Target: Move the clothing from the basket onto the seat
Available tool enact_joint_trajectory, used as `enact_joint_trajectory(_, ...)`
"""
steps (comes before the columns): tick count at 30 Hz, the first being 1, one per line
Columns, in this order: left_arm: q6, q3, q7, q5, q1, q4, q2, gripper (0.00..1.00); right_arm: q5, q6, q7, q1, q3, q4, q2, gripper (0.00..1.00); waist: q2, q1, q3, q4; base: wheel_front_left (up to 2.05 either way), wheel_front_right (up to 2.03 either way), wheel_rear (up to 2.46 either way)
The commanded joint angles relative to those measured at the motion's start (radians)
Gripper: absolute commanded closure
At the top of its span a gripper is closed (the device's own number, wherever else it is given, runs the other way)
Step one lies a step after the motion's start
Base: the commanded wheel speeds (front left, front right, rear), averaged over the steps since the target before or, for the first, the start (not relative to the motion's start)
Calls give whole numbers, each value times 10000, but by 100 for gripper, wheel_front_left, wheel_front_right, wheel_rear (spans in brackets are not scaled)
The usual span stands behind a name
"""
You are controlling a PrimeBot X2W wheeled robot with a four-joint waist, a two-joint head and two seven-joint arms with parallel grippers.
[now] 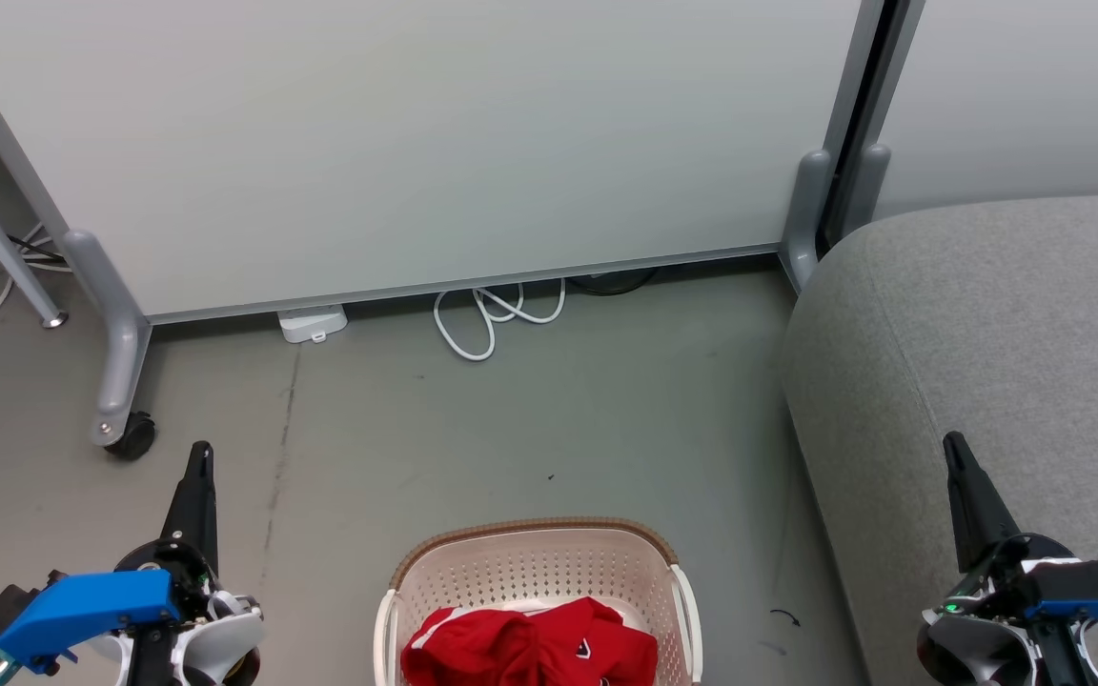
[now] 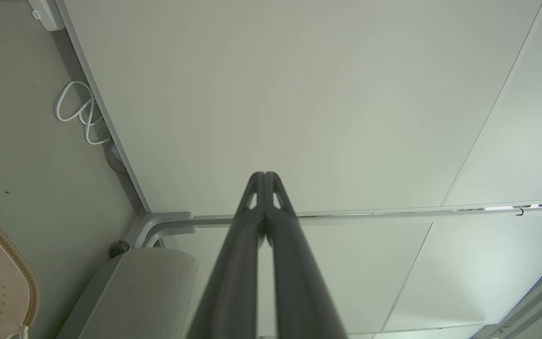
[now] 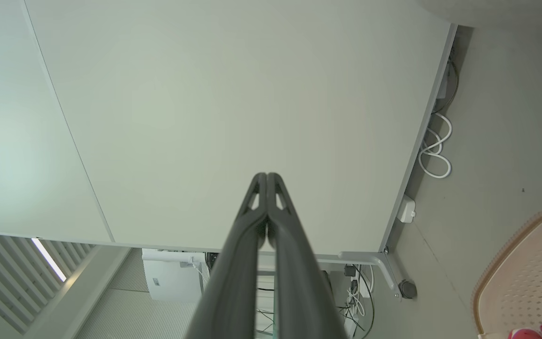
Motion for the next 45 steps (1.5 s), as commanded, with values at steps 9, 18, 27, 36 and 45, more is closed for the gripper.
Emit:
enact_joint_trajectory(9,2,-20,-28,-11,327,304,-55,0,-1,-13,-16,262,38,289,51,0,0,0,0,0,0,0,0)
enact_joint_trajectory(18,87,-289,-537,601,293,184,-44,0,-531,-10,-526,208,404,249,38,0,0,0,-1,-2,0,0,0)
enact_joint_trajectory(27,383,-561,-948,2319,322,-30,-35,0,-2572,-7,-938,140,552,294,27,0,0,0,-1,6,0,0,0)
enact_joint_trajectory(36,581,-847,-1317,4382,357,-81,-22,0,-4798,-5,-1309,121,693,167,16,0,0,0,7,34,0,0,0)
enact_joint_trajectory(45,772,-1305,-1655,6474,336,-15,157,0,-6466,-2,-1647,154,818,157,5,0,0,0,7,62,0,0,0)
